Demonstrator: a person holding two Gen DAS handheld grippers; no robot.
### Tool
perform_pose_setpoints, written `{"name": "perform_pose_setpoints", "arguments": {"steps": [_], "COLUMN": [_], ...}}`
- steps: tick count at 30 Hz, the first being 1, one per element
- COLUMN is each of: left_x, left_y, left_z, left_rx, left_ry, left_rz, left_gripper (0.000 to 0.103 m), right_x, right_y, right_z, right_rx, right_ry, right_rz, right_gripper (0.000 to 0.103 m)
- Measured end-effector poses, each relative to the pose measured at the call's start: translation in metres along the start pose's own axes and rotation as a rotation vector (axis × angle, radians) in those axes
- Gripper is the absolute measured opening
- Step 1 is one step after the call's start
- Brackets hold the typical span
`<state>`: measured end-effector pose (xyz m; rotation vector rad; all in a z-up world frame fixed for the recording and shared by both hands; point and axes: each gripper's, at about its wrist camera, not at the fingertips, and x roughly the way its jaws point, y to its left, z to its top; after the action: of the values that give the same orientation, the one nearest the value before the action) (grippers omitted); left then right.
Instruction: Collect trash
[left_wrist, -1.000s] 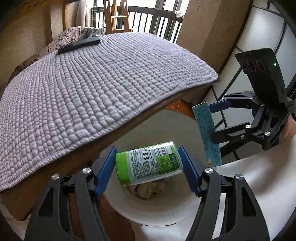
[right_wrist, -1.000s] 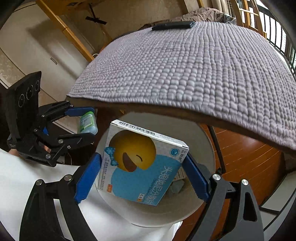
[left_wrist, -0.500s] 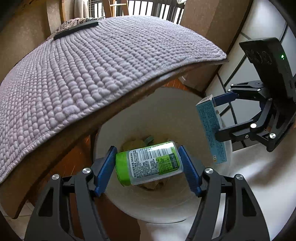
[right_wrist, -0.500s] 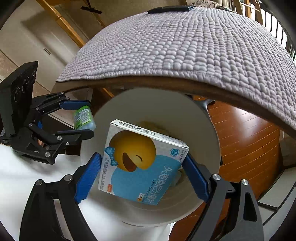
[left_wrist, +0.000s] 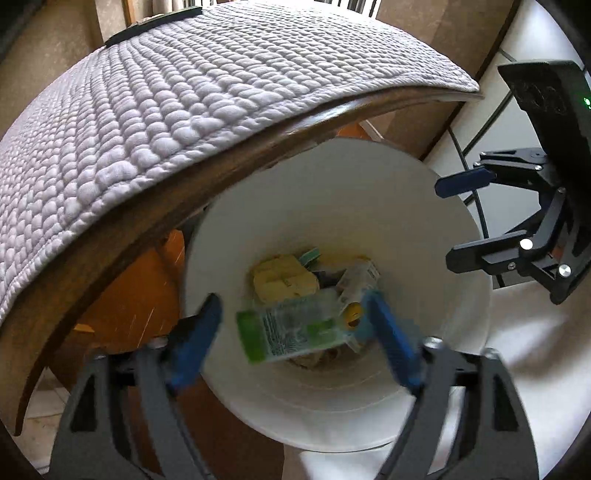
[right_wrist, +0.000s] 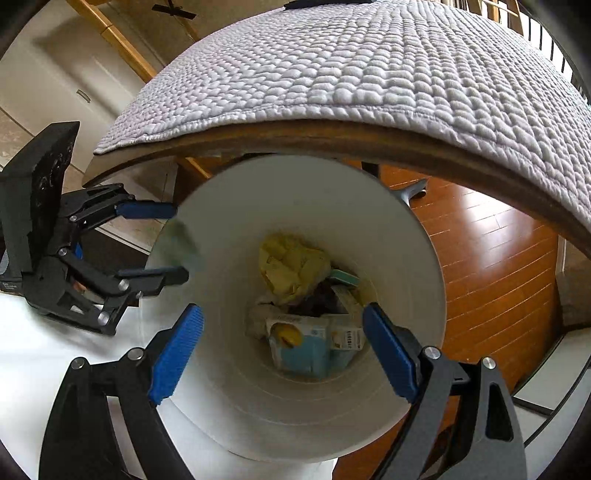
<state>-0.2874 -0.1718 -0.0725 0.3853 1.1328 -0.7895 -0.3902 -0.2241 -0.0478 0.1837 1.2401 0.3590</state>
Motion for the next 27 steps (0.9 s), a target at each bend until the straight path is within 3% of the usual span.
{"name": "perform_pose_setpoints", "arguments": {"steps": [4,9,13,14,17,18,22,27], "left_x": [-0.003,-0.03,-0.082,-0.091,-0.109,-0.108,-0.091,-0.067], "left_y": [0.0,0.0,0.015,0.022,0.064,0.075,0.136,0.195], "left_z": [0.0,0.006,0.028,0.034,0.057,0.062,0.091,0.111], "left_rx": [0.009,0.035,0.013,-0.012,-0.153,-0.188,-0.332,-0.44], "left_ry": [-0.005,-0.047,-0.203,-0.242,-0.374,-0.378,-0.357,-0.308], "left_rz": [0.007,-0.024,-0.071,-0.069,0.056,0.097,0.275,0.363], "left_gripper": [0.09,0.09,0.091,0.098,0.102,0.102,0.102,0.102], "right_x": [0.003,-0.021,-0.067,-0.081,-0.106,-0.11,-0.108,-0.09], "right_y": [0.001,-0.004,0.0,-0.005,-0.032,-0.049,-0.101,-0.168], "right_z": [0.001,0.014,0.038,0.048,0.077,0.092,0.135,0.18], "right_rx": [0.009,-0.021,-0.07,-0.062,0.005,0.051,0.154,0.273], "right_ry": [0.002,-0.022,-0.157,-0.21,-0.333,-0.366,-0.395,-0.367], "right_rz": [-0.005,-0.003,0.001,-0.016,-0.116,-0.185,-0.317,-0.389], "right_gripper": [0.087,0.087,0.093,0.098,0.098,0.098,0.098,0.098]}}
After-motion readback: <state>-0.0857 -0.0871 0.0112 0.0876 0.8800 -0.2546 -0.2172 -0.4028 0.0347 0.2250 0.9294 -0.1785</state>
